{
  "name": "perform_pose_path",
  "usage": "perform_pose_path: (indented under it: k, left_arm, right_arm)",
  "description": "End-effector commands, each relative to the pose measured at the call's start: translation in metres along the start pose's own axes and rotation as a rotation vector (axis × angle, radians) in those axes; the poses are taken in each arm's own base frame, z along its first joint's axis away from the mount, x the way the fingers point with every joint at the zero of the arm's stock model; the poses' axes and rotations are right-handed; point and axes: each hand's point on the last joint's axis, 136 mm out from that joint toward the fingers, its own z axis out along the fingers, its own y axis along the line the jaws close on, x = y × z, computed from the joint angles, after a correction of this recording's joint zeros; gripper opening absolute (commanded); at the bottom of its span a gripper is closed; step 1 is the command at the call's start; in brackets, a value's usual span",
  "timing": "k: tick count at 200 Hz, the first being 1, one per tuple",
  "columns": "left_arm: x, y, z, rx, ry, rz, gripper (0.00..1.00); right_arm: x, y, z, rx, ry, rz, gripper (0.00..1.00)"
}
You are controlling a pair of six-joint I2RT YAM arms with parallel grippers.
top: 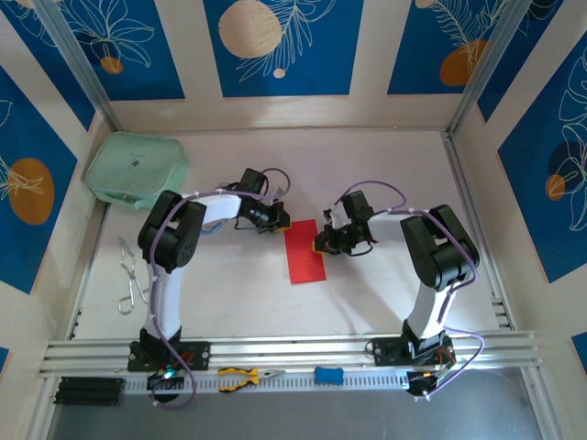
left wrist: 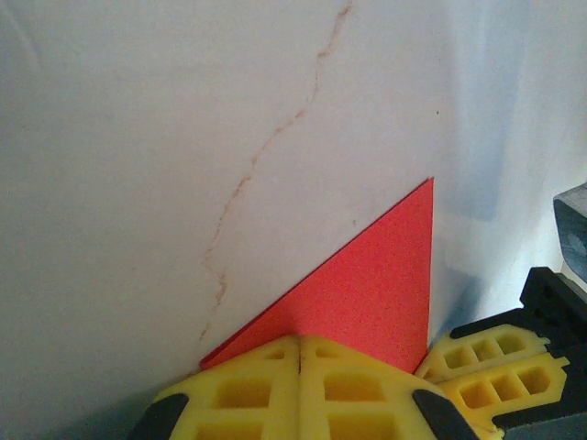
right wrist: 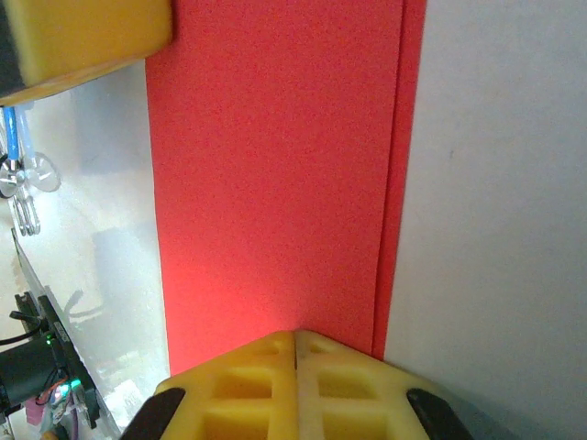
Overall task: Fold a paper plane with a square sheet of paper (pick it up from the middle)
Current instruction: First fold the square sheet of paper in half at the center of the table.
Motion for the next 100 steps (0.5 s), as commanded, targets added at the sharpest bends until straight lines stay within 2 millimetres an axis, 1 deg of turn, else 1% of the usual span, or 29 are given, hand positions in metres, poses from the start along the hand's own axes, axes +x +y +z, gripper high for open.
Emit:
perform_pose_path:
  k: [1, 39, 72, 100]
  left_arm:
    - [-0.002, 0.045, 0.004, -0.135, -0.015, -0.097, 0.0]
    - [-0.018, 0.049, -0.004, -0.141, -0.073, -0.159, 0.0]
    - [-0.023, 0.053, -0.007, -0.146, -0.083, -0.222, 0.0]
    - [-0.031, 0.048, -0.01, -0.127, -0.107, -0.216, 0.0]
  right_arm:
    - [0.025, -0.047, 0.012, 0.176, 0.06, 0.069, 0.0]
    - [0.025, -0.047, 0.012, 0.177, 0.061, 0.071, 0.0]
    - [0.025, -0.046, 0.012, 0.173, 0.06, 0.069, 0.0]
    - [0.026, -0.046, 0.012, 0.172, 0.062, 0.069, 0.0]
